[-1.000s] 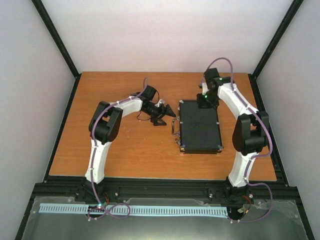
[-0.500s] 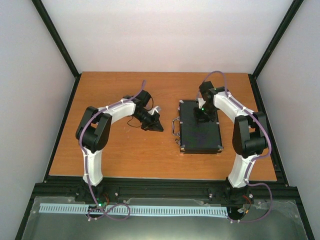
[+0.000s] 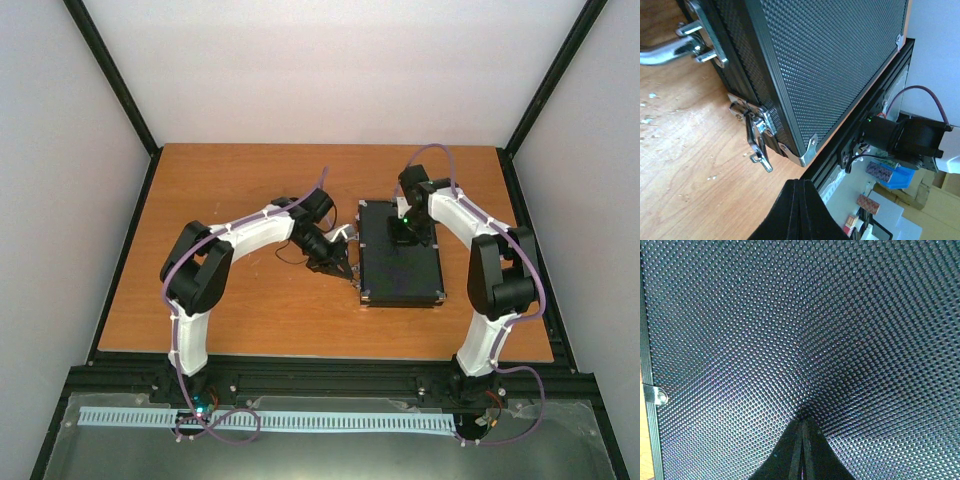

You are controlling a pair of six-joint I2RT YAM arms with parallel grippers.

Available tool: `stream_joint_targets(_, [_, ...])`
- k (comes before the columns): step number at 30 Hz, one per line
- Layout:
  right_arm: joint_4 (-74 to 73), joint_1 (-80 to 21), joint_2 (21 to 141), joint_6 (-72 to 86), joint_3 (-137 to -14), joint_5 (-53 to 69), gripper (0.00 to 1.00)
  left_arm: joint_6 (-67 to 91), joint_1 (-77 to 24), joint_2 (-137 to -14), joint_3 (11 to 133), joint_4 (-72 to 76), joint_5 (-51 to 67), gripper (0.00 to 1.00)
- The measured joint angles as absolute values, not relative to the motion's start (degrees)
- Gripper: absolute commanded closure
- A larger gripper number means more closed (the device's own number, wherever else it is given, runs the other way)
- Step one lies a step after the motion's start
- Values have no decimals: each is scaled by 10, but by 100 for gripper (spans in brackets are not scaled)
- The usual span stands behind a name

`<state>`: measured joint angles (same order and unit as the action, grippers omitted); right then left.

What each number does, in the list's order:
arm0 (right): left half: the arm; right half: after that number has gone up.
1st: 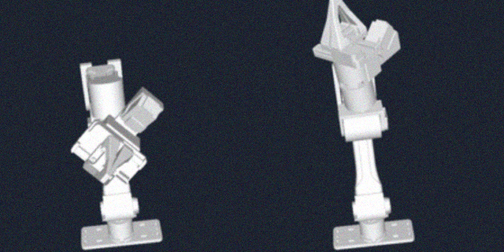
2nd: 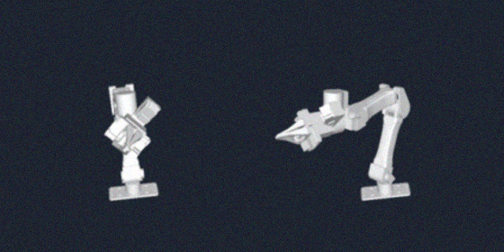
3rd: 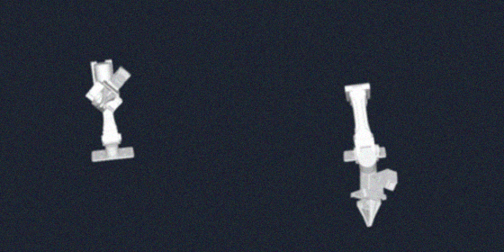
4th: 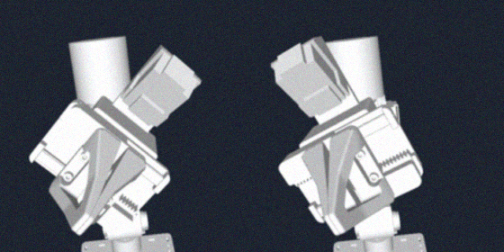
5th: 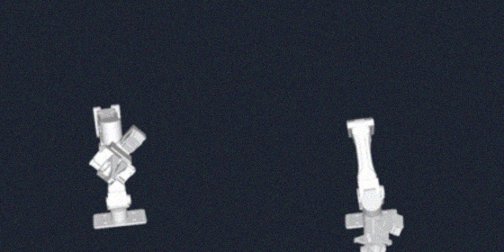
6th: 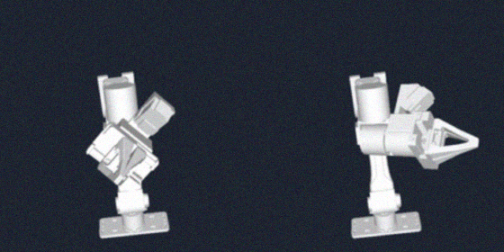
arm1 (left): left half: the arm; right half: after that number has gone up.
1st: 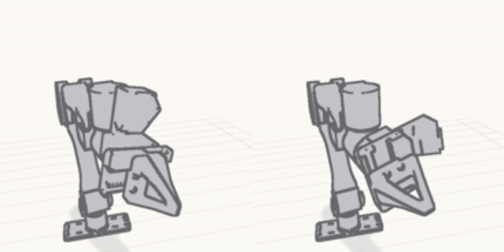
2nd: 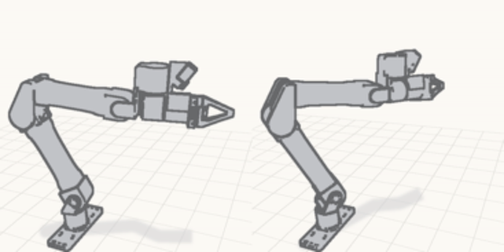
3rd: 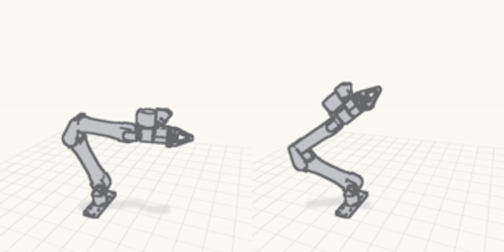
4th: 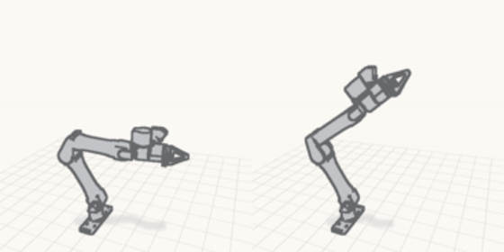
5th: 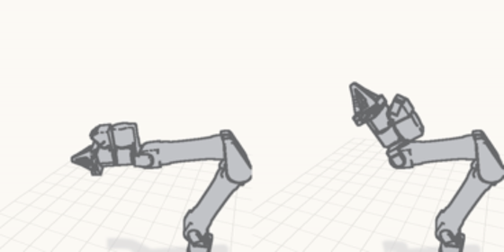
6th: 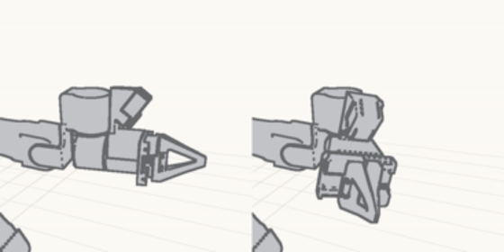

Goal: Pack up texas hold em set

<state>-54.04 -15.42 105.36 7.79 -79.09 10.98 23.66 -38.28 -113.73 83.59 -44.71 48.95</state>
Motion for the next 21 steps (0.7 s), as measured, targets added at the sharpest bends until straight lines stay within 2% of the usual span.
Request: stream_joint_targets(21, [-525, -154, 1046, 77, -778, 110, 97, 226, -386, -1237, 832, -447, 470, 99])
